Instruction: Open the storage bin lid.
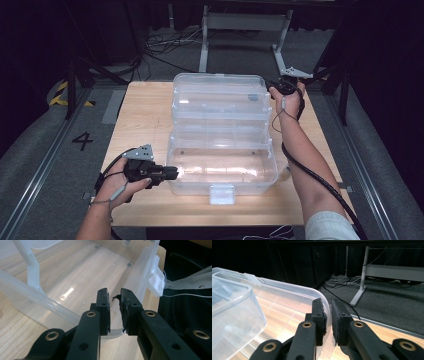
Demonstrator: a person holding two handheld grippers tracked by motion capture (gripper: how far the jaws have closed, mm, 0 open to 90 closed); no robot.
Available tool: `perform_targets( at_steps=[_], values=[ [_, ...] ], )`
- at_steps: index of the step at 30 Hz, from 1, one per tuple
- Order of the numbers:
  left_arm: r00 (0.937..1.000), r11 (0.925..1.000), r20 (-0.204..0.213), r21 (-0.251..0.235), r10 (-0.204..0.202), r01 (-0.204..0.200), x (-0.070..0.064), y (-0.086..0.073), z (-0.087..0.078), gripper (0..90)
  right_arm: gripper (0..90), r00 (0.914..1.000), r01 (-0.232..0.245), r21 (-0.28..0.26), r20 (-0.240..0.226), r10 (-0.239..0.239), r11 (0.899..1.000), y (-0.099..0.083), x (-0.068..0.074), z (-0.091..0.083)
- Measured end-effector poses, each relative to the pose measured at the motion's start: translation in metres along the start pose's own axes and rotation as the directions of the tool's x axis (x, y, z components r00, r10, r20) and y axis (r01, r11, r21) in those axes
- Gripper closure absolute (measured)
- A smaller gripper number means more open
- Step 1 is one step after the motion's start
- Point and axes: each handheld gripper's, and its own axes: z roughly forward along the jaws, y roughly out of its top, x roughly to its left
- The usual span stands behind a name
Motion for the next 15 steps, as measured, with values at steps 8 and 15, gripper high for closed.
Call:
perform_targets(
  at_steps=[8,15],
  values=[
    [1.0000,1.0000,0.002,0.003,-0.003,0.003,0.000,0.000,0.000,77.6,88.3,0.9997,0.016,0.017,0.016,-0.017,1.000,-0.001,-0.002,0.000],
    [1.0000,0.9997,-0.006,0.022,0.007,-0.007,-0.002,0.003,0.002,75.7,83.4,1.0000,-0.003,0.010,0.009,0.003,1.000,0.004,-0.011,-0.012]
  ],
)
